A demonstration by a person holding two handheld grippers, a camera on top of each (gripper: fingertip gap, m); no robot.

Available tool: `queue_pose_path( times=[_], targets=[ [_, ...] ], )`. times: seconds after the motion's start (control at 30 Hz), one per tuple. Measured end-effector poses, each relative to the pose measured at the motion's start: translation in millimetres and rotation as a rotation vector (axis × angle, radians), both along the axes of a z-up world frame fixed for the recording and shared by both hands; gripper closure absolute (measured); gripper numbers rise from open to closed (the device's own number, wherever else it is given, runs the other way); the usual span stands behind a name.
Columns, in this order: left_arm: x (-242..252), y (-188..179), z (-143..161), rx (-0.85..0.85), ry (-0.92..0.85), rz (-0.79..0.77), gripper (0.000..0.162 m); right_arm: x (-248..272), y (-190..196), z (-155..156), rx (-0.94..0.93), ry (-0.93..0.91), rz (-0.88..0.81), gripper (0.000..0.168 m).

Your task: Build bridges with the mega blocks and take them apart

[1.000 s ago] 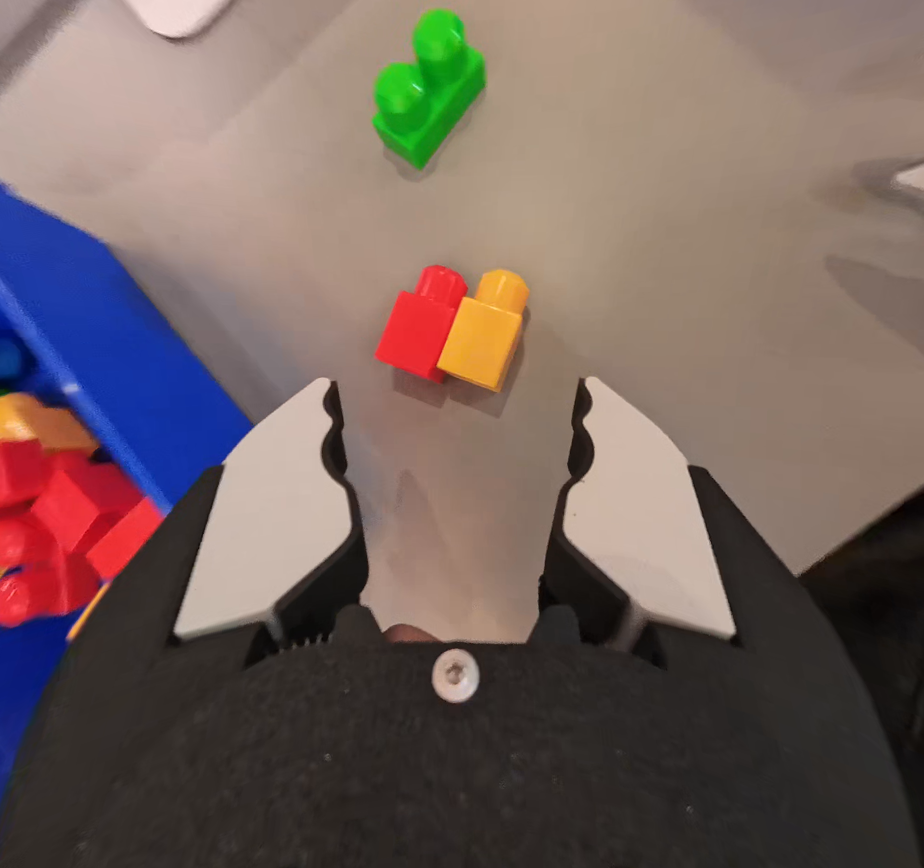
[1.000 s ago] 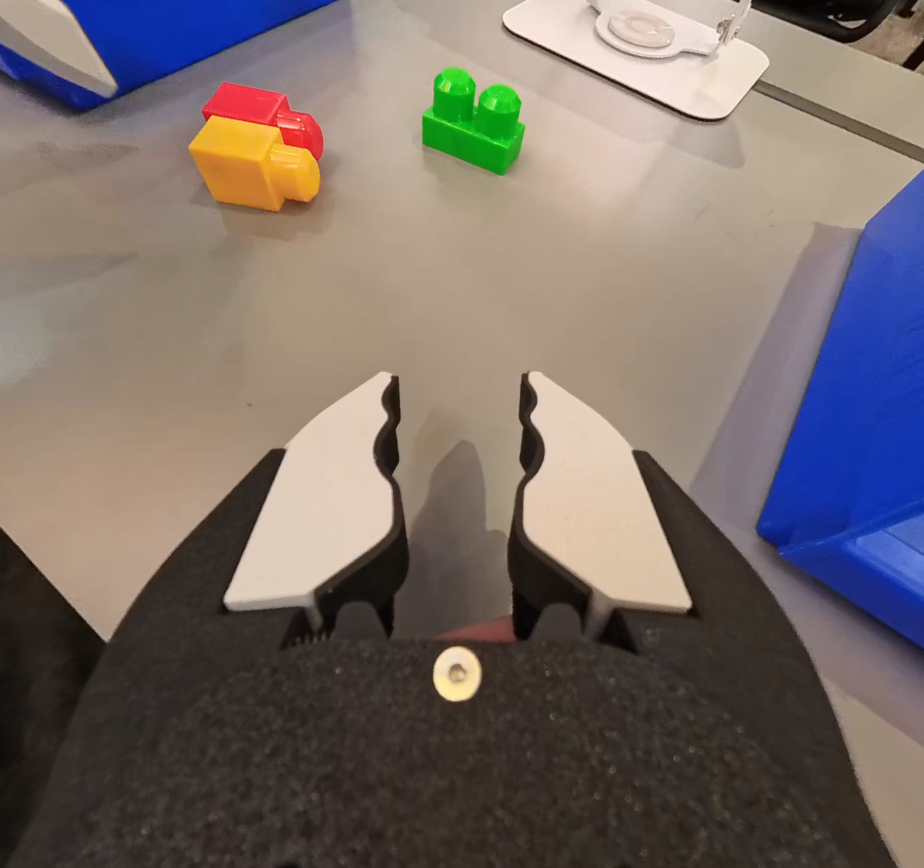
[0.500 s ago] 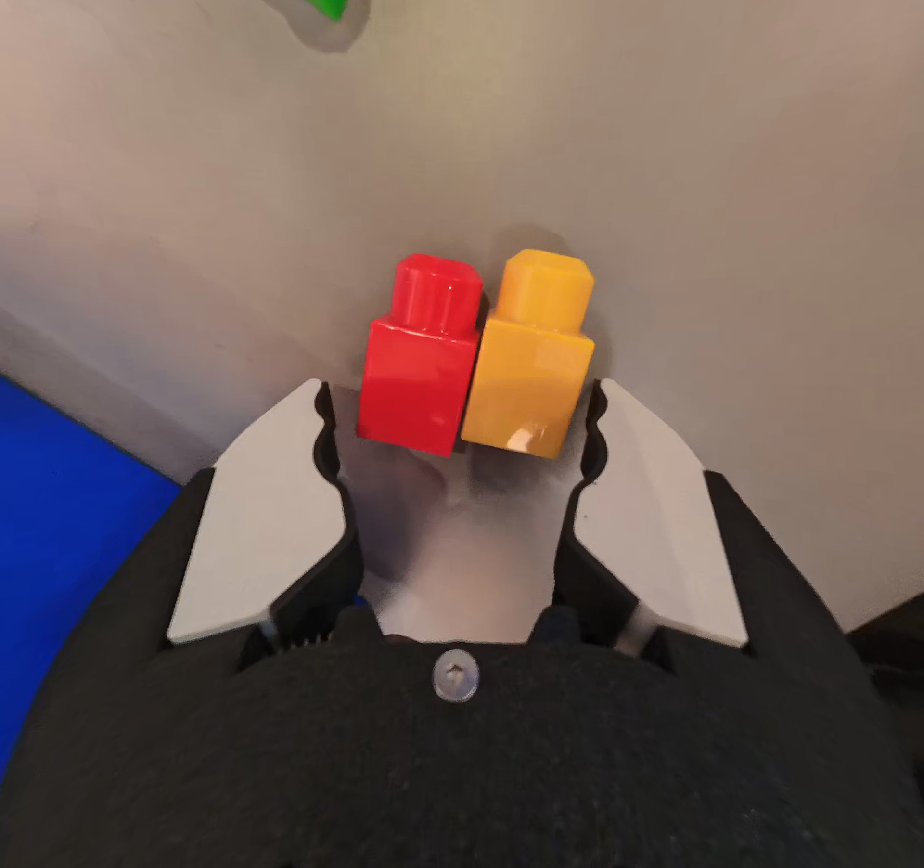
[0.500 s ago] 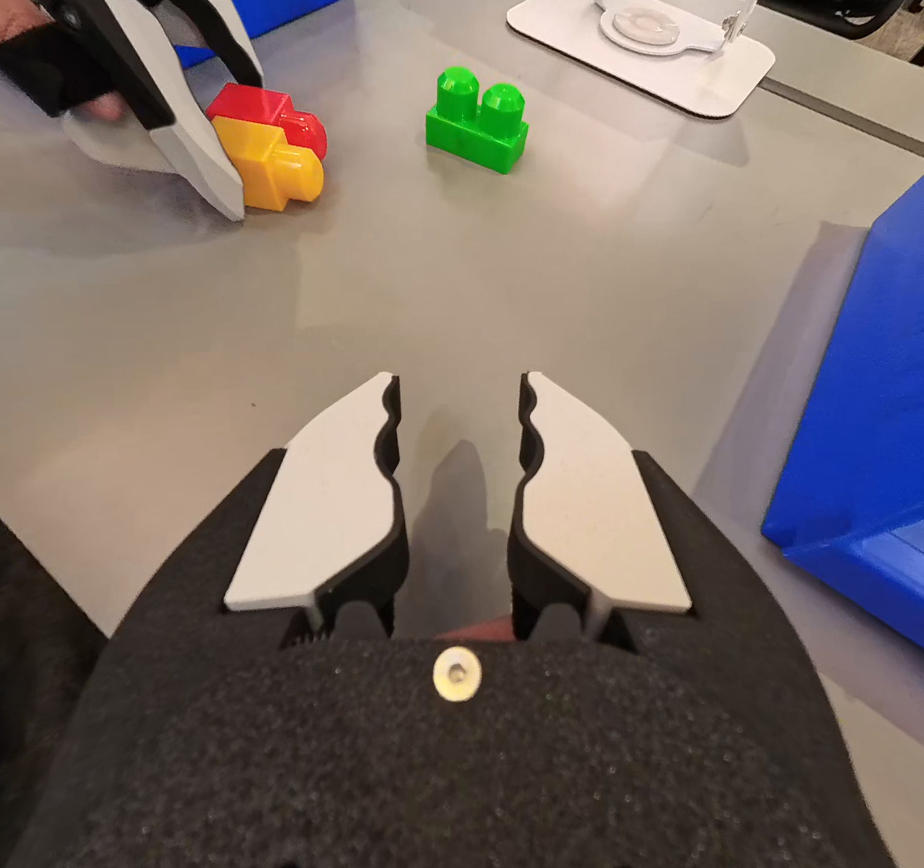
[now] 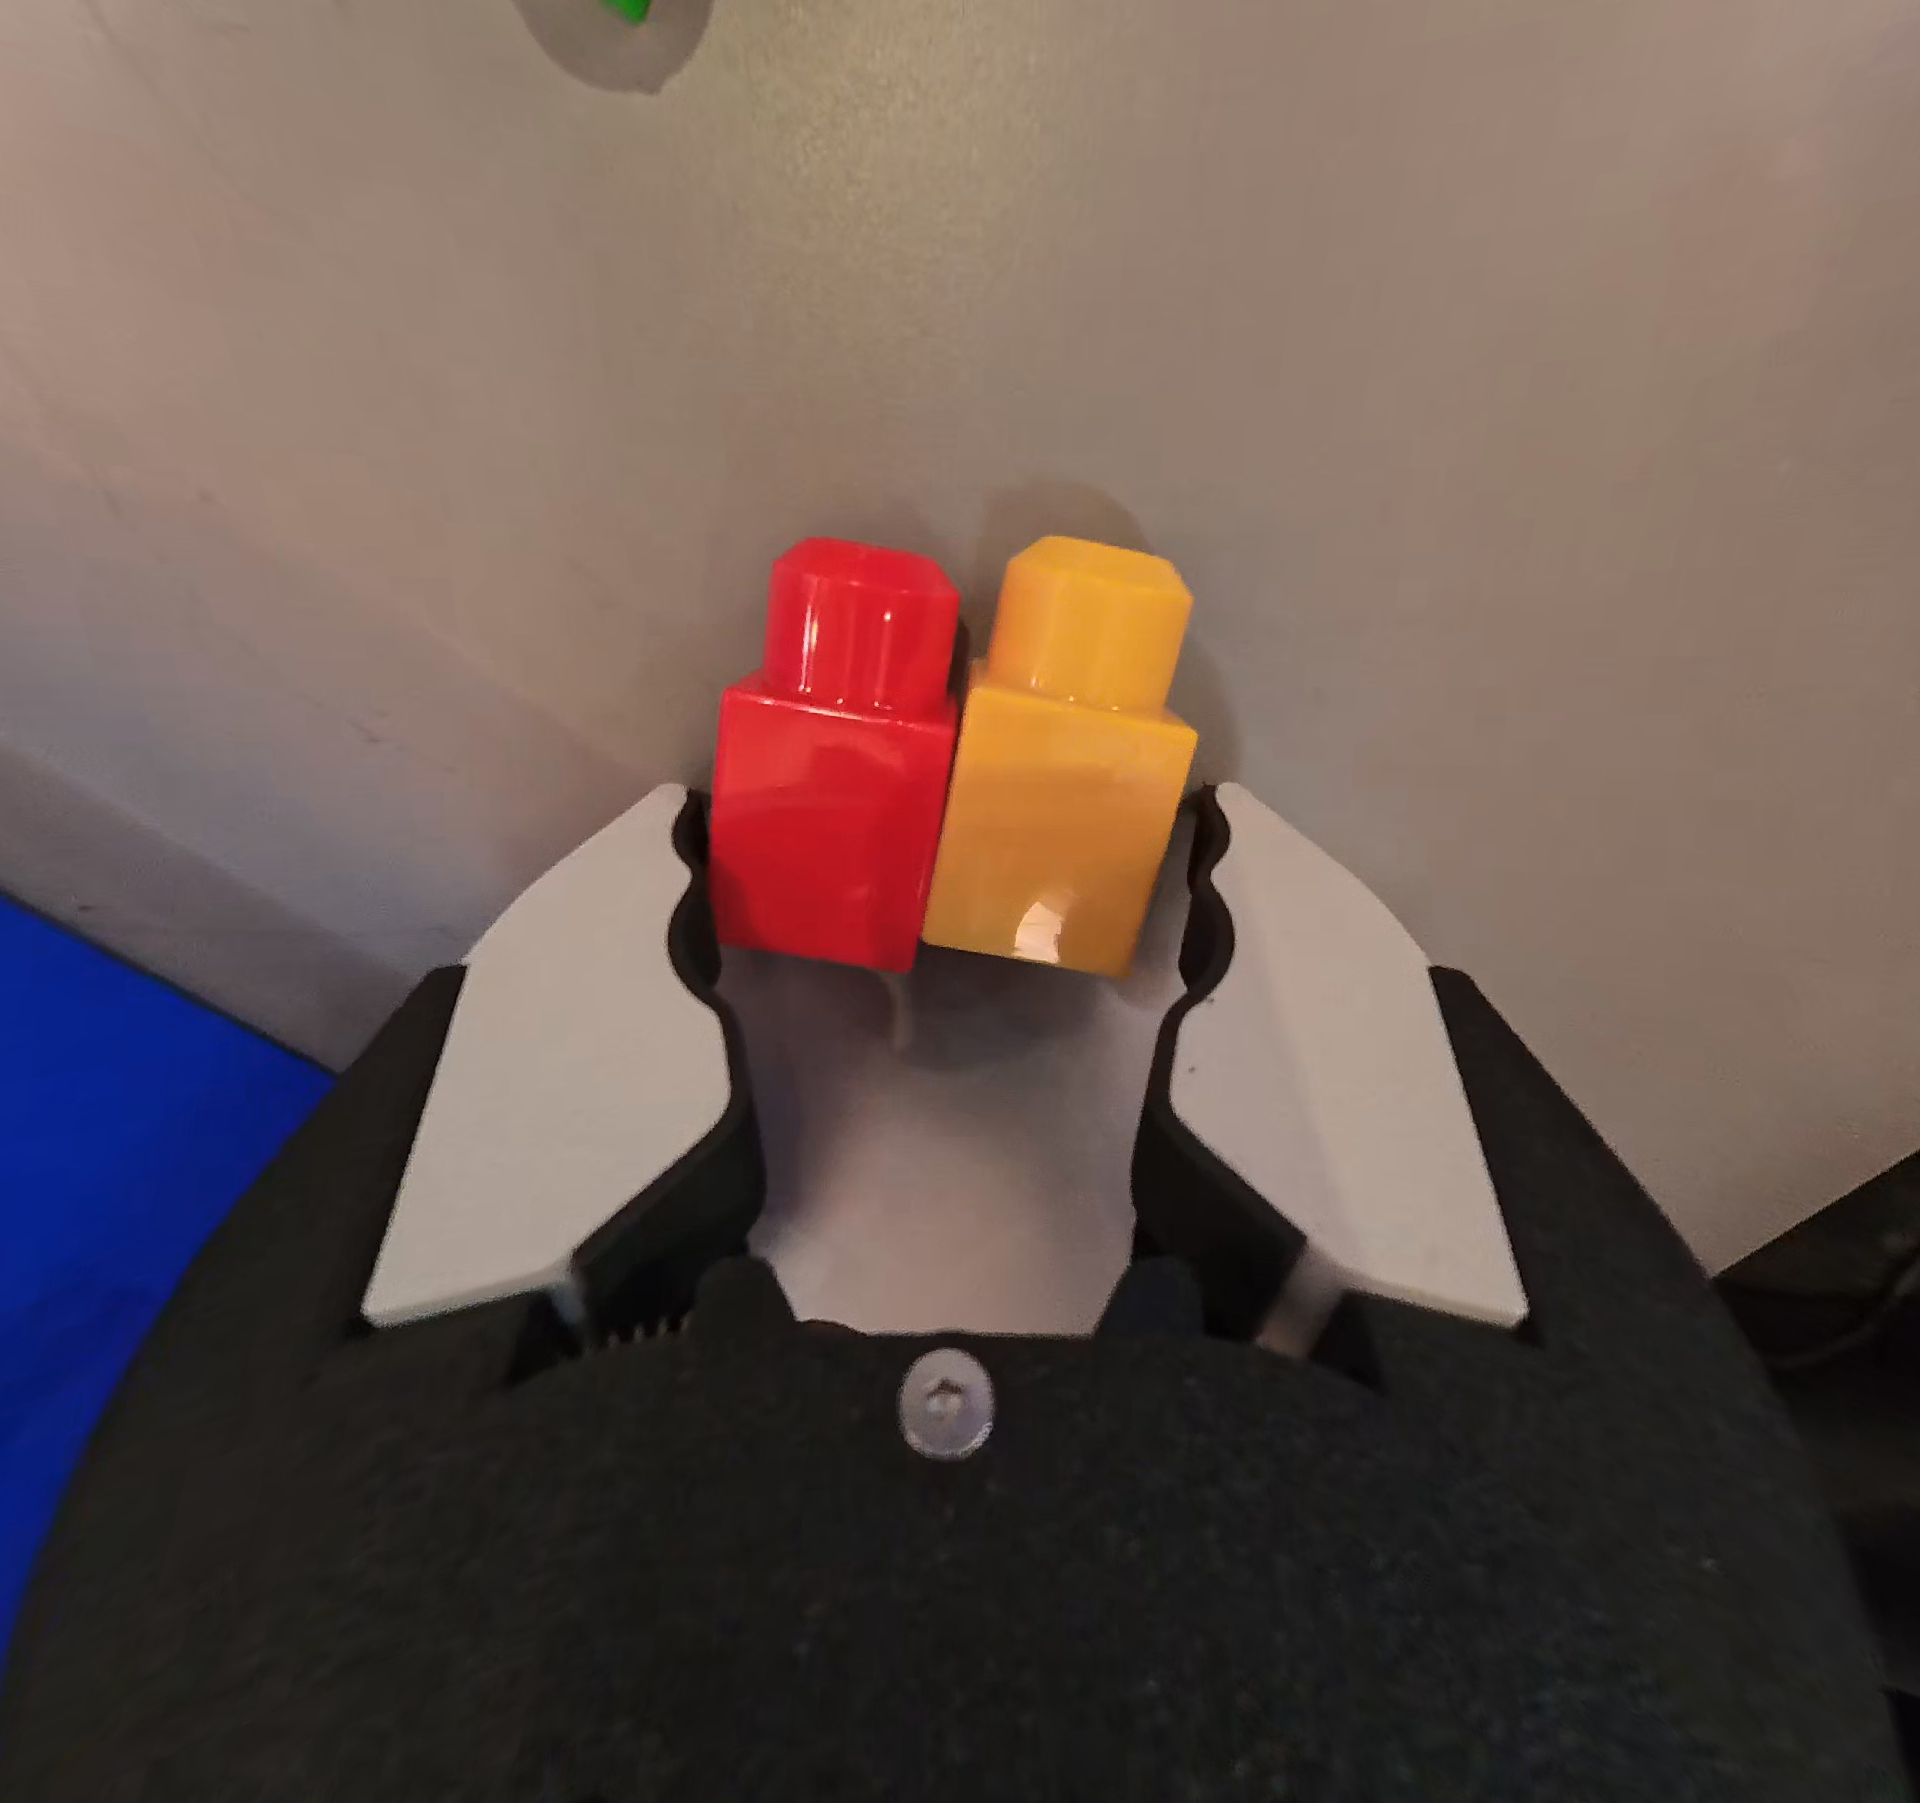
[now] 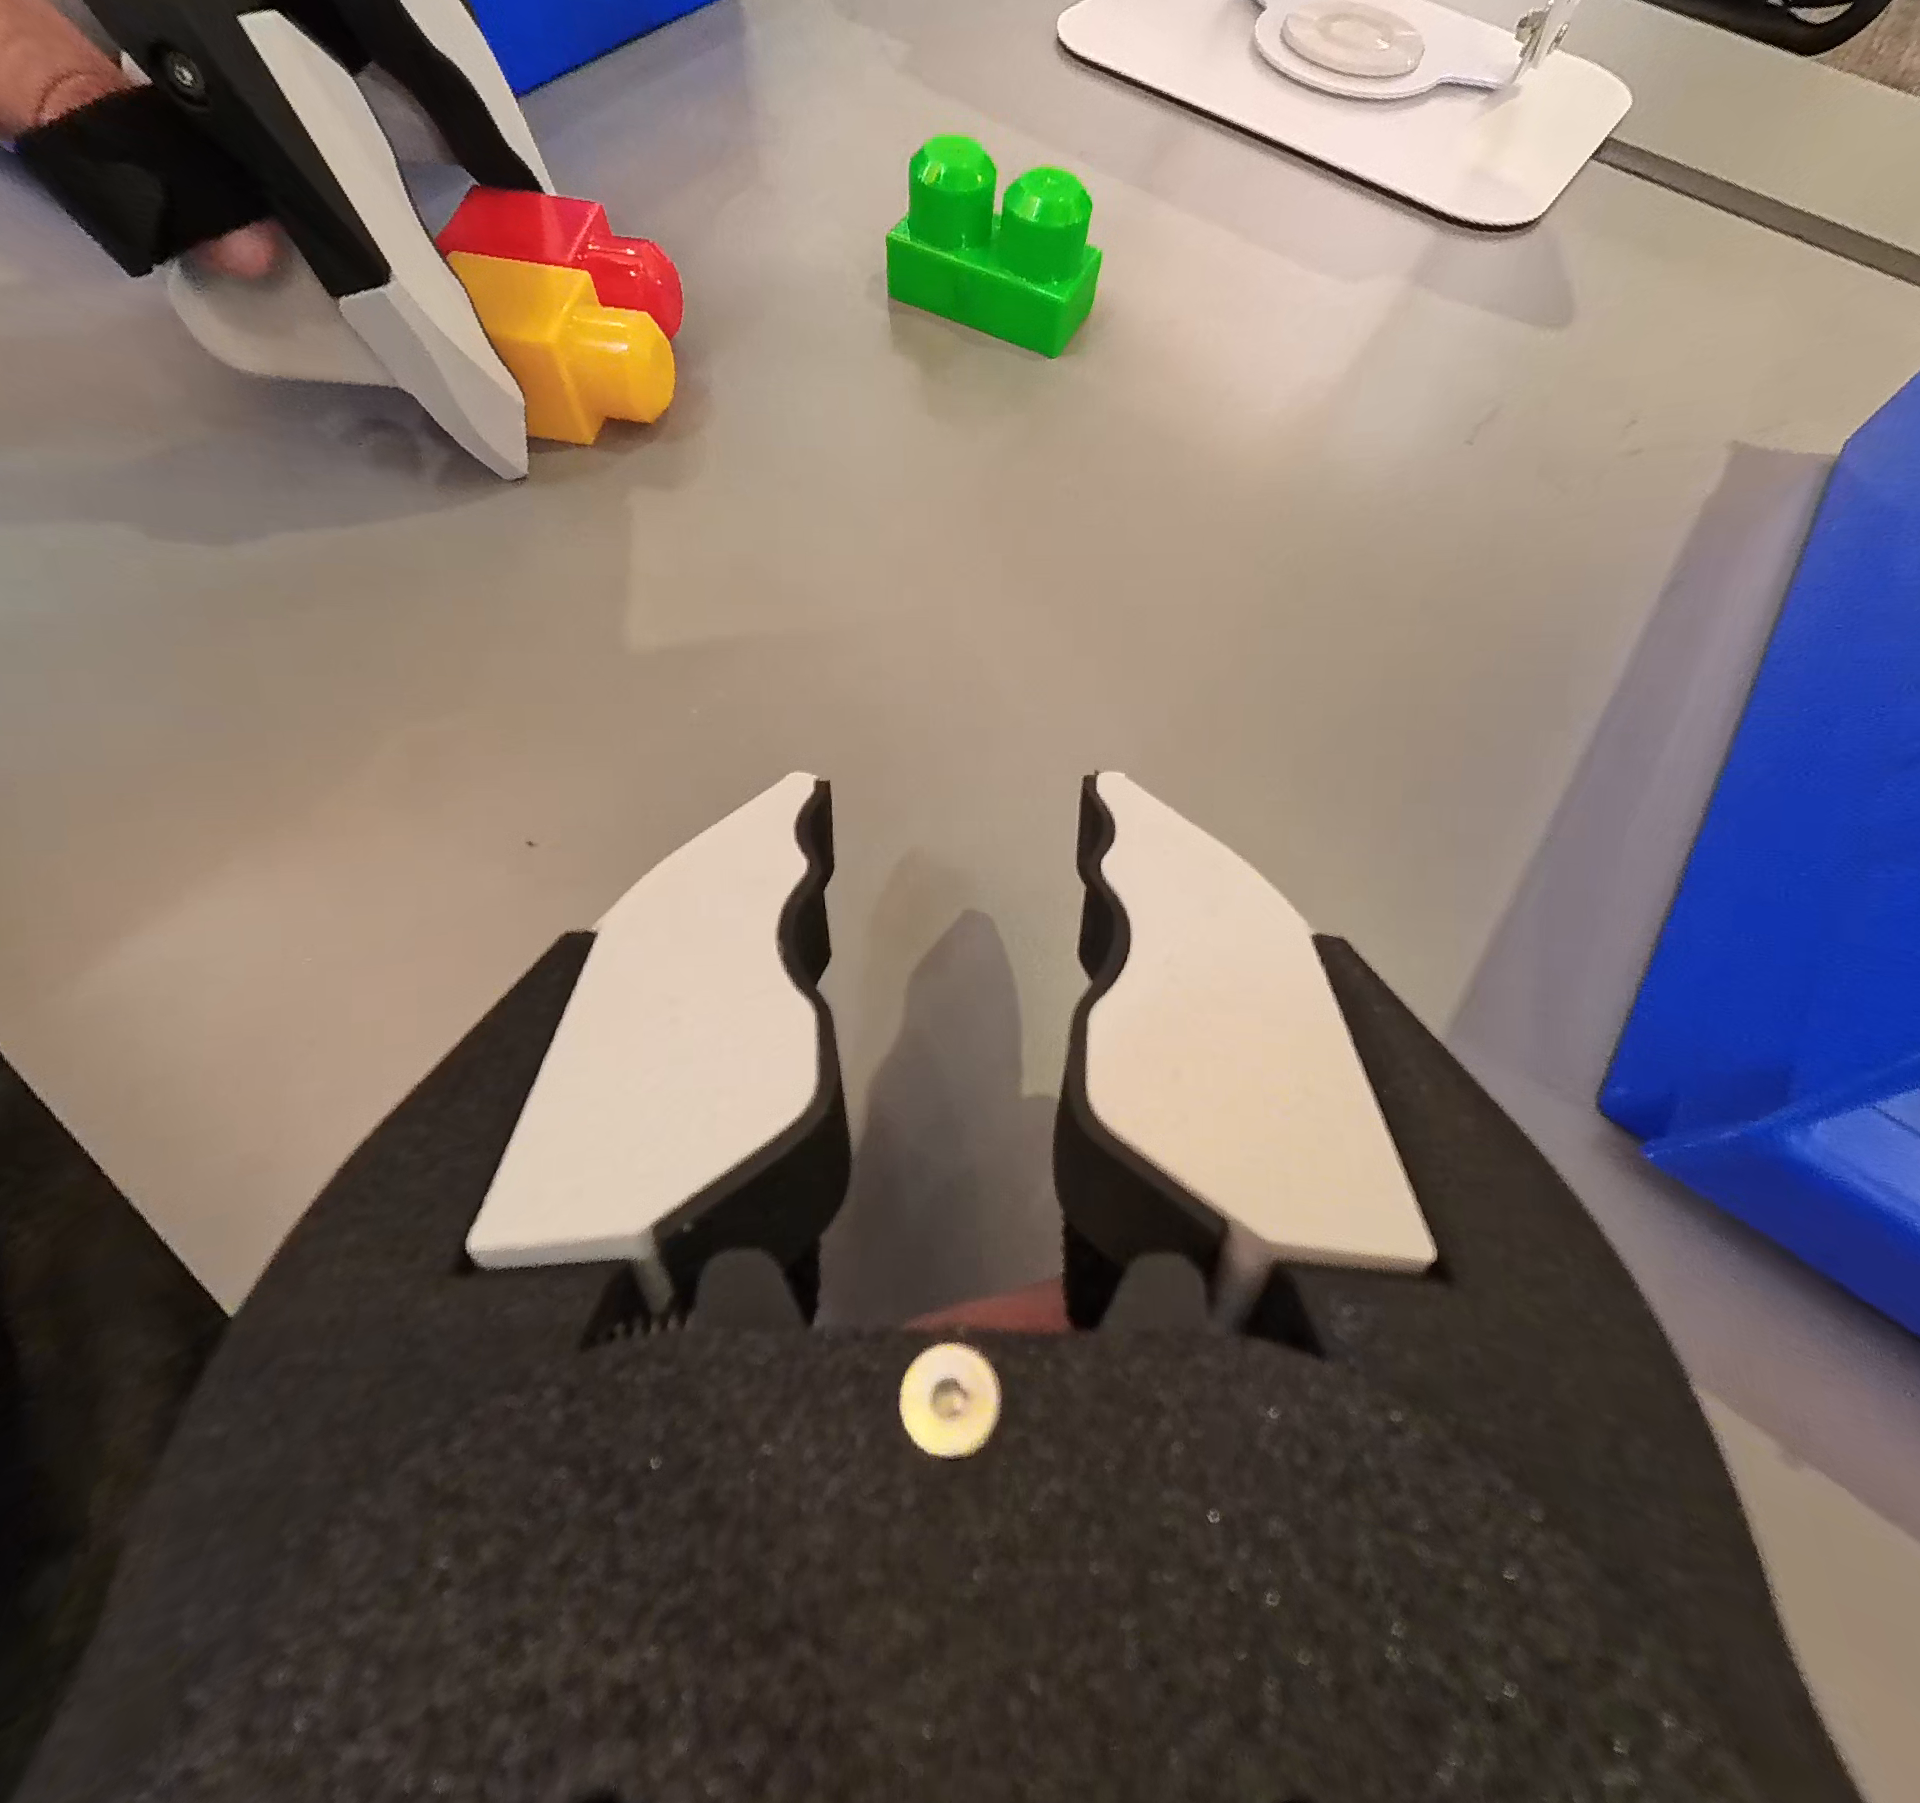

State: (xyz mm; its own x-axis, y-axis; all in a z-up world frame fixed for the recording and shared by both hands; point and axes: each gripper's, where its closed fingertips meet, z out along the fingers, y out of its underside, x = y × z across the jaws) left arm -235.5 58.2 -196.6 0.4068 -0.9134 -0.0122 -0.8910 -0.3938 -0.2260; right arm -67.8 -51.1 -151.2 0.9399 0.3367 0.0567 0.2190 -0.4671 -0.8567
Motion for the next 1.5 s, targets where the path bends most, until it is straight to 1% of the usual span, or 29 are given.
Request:
queue_pose_path(
  times=[0.2, 0.37, 0.43, 0.47, 0.5, 0.67, 0.83, 0.93, 1.03, 1.1, 1.17, 1.23, 1.33, 1.4, 1.43, 1.5],
  targets=[
    [4.0, -5.6, -1.0, -0.006, -0.015, 0.005, 0.071, 0.0, -0.1, -0.3, -0.002, 0.002, 0.001, 0.123],
    [3.4, -6.1, -0.7, -0.005, -0.007, 0.019, 0.072, 0.1, -0.5, -0.3, -0.002, -0.001, 0.002, 0.123],
    [2.9, -5.6, 0.1, 0.003, -0.005, 0.025, 0.076, 0.0, -0.5, -0.4, -0.003, 0.0, 0.002, 0.123],
    [2.8, -5.7, 0.7, 0.004, -0.006, 0.027, 0.084, 0.0, -0.5, -0.4, -0.002, 0.0, 0.002, 0.123],
    [2.5, -4.8, 1.5, 0.011, -0.007, 0.03, 0.087, 0.1, -0.5, -0.2, -0.001, 0.0, 0.002, 0.124],
    [0.8, -5.3, 1.6, 0.006, -0.002, 0.021, 0.087, -0.2, -0.6, -0.4, -0.002, -0.003, 0.003, 0.124],
    [3.9, -8.3, 3.7, 0.049, -0.037, 0.012, 0.087, 0.4, -0.5, -0.4, -0.004, 0.004, 0.001, 0.124],
    [13.2, -10.4, 15.0, 0.084, -0.158, 0.02, 0.087, 0.2, -0.4, -0.9, -0.006, 0.001, 0.002, 0.125],
    [17.2, -4.0, 34.3, 0.208, -0.299, 0.046, 0.087, 0.3, -0.2, -0.7, -0.004, 0.0, 0.002, 0.125],
    [18.9, -1.5, 46.8, 0.299, -0.435, 0.067, 0.087, 0.4, 0.1, -0.3, -0.005, 0.011, 0.004, 0.125],
    [17.1, -2.5, 54.2, 0.366, -0.552, 0.106, 0.087, 1.4, 1.0, 0.5, -0.004, 0.023, 0.005, 0.125],
    [13.4, -6.5, 57.2, 0.424, -0.627, 0.131, 0.087, 2.5, 3.3, 2.2, -0.005, 0.034, 0.015, 0.124],
    [9.9, -14.2, 55.2, 0.442, -0.672, 0.141, 0.087, -1.8, 14.9, 16.3, -0.002, 0.043, 0.118, 0.124],
    [9.7, -18.6, 57.2, 0.433, -0.707, 0.133, 0.087, -9.3, 30.4, 33.3, -0.035, 0.031, 0.262, 0.123],
    [8.4, -19.0, 57.9, 0.441, -0.714, 0.132, 0.087, -12.7, 41.0, 41.8, -0.067, -0.01, 0.337, 0.121],
    [6.3, -20.4, 58.8, 0.454, -0.735, 0.131, 0.087, -20.9, 68.2, 57.7, -0.113, -0.161, 0.487, 0.12]
  ],
)
